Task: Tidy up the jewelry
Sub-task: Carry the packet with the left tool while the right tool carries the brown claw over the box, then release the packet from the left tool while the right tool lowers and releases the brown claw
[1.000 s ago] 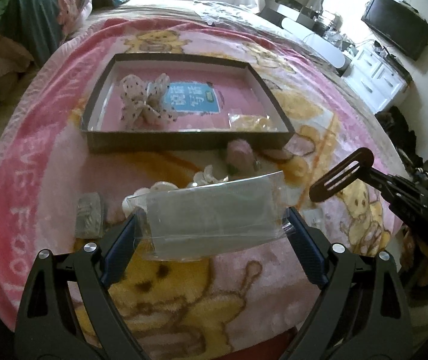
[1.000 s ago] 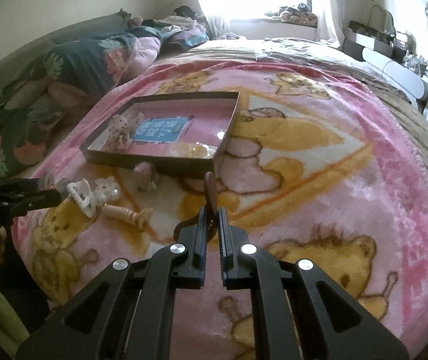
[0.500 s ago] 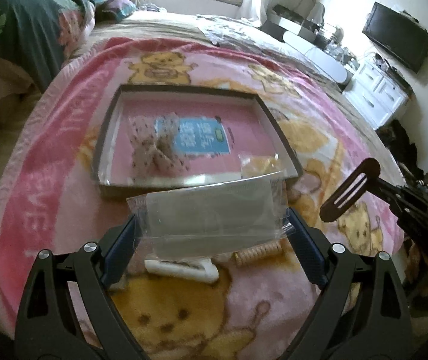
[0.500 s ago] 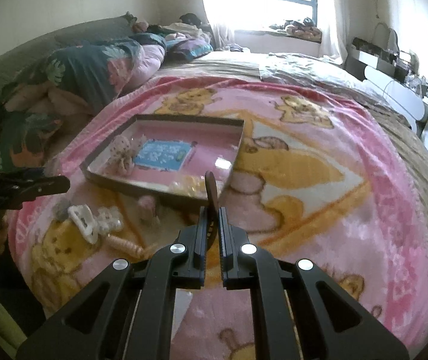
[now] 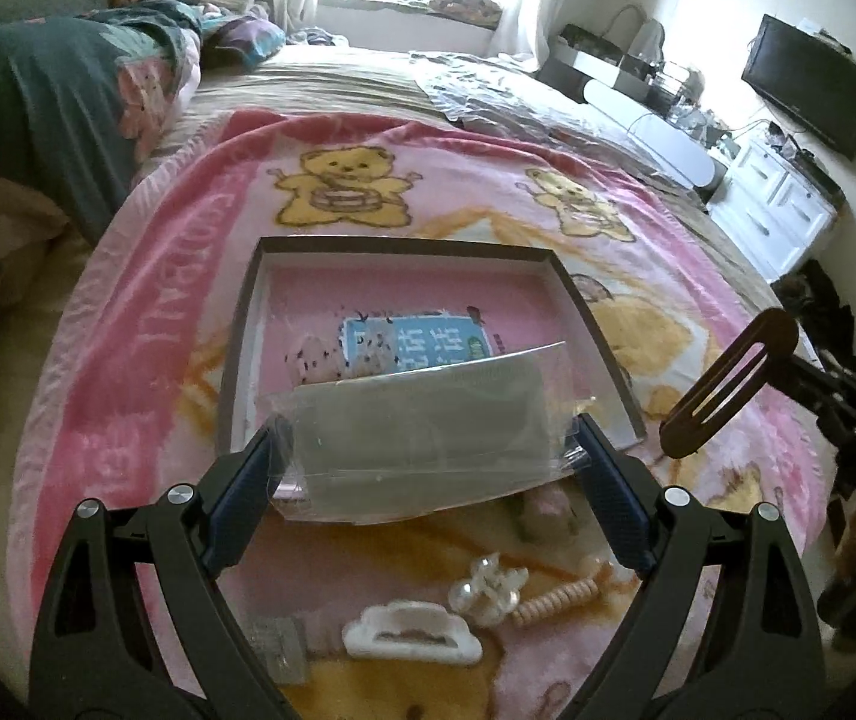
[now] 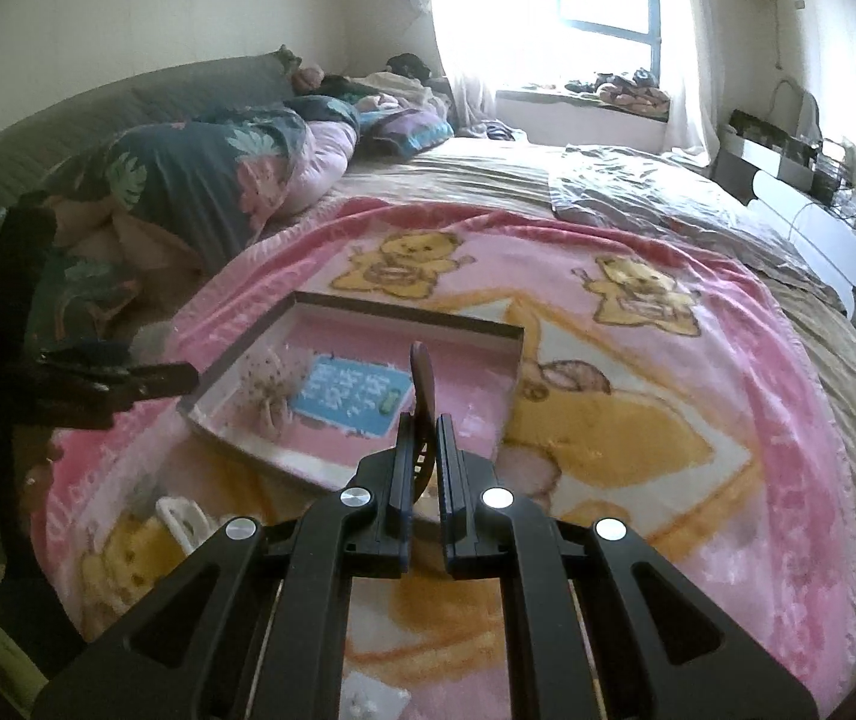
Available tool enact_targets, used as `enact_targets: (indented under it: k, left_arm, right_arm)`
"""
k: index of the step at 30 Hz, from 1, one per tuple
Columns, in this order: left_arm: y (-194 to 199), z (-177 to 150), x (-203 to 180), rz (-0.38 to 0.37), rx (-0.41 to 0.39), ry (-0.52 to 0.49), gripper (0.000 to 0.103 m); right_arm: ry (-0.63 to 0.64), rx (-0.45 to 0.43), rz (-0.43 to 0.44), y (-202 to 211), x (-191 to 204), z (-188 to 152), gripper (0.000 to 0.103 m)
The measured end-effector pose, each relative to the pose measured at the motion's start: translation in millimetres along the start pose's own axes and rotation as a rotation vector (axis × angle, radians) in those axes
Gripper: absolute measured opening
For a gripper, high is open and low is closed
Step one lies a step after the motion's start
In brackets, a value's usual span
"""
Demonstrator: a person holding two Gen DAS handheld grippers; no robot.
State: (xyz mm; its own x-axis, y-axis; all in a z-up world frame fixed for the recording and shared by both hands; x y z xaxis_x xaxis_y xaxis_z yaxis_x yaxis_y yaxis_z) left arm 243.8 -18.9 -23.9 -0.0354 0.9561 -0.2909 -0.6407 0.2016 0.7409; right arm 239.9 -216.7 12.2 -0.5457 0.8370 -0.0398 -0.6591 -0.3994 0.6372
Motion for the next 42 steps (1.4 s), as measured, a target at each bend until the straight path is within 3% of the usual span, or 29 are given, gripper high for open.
enact_targets:
  k: [10, 24, 42]
  left_arm:
    - [-34, 4, 1, 0.001, 0.053, -0.031, 0.085]
    - [-81, -8, -1, 0.032, 0.13, -0.09, 0.085]
    - [-109, -15, 17, 0.07, 0.185, -0.089, 0.088]
  right_arm:
    - [-0.004, 0.01, 0.015, -28, -3, 20, 0.006]
    - [-0.038, 0.058, 0.035, -72, -19, 18, 0.006]
    - [-0.116, 0.13, 0.175, -139, -8, 6, 0.006]
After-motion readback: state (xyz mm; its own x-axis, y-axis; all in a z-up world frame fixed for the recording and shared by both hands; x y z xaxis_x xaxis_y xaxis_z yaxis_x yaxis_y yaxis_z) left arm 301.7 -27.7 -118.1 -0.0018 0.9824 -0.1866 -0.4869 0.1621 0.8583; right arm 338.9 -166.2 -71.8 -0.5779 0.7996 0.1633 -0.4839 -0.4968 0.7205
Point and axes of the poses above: each gripper's, at about its wrist camera, not at the fingertips, and y roughly against the way its jaws point, x to its left, z to its top, the point moved 9 cm from there along -y, roughly the way its jaws point, and after that the axes turned 7 degrees about y, right-handed, at the moved point
